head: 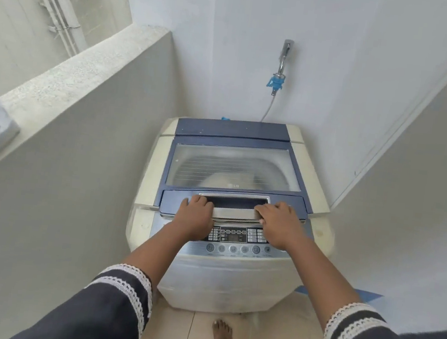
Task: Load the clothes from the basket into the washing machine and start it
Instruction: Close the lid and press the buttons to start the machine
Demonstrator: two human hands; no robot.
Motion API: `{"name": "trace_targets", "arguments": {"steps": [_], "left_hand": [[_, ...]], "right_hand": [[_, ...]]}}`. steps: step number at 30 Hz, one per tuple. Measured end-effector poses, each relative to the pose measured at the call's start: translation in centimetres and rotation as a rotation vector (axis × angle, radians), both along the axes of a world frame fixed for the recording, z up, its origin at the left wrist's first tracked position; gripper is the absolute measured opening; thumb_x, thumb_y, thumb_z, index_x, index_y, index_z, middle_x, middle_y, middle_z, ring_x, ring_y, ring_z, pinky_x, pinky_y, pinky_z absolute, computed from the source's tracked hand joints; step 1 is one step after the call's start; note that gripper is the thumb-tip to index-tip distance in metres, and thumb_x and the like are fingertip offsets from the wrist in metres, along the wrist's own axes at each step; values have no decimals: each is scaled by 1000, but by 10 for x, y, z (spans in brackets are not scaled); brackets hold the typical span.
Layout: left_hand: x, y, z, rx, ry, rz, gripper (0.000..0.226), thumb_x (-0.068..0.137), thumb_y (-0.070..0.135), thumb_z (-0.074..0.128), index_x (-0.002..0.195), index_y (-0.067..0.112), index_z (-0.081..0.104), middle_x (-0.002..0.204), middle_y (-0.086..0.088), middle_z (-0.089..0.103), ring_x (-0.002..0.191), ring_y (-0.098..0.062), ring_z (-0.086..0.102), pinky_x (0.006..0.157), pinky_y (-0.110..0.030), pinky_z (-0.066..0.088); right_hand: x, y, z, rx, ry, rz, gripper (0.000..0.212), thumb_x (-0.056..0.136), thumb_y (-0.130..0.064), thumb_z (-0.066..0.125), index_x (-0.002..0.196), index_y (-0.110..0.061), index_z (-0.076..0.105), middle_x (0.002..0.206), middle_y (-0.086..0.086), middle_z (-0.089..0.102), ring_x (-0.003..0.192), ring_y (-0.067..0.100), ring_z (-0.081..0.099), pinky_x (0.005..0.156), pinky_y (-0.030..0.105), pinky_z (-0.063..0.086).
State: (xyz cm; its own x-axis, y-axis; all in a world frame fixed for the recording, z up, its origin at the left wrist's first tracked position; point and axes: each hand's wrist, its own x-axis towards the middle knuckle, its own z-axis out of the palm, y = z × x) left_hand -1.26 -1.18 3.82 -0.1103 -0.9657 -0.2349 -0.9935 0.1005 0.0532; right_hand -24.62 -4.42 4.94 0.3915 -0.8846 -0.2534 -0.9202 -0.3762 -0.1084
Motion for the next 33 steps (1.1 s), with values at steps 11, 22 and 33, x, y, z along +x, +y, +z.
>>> {"name": "trace_targets", "arguments": {"steps": [11,22,33], "left_hand": [[4,6,-16,67,155,3,45,89,36,52,126,12,49,132,-9,50,127,-28,40,110,-41,31],[4,9,-17,40,228,42,64,71,45,37,125,12,52,126,-8,53,122,-28,41,101,-39,37],[9,10,-24,-6,259,4,78,75,49,36,143,11,44,139,-9,49,131,-28,38,109,-42,33]], "right_hand": [[-91,59,-44,-275,-295,-288,61,66,0,41,119,-10,70,120,16,59,114,41,54,99,47,40],[-98,74,-59,-353,-229,-273,62,70,-2,48,124,-23,69,109,9,56,104,31,52,89,47,46],[-79,70,-57,-276,-194,-315,67,65,8,67,125,-21,68,98,4,52,93,29,52,86,43,43]]}}
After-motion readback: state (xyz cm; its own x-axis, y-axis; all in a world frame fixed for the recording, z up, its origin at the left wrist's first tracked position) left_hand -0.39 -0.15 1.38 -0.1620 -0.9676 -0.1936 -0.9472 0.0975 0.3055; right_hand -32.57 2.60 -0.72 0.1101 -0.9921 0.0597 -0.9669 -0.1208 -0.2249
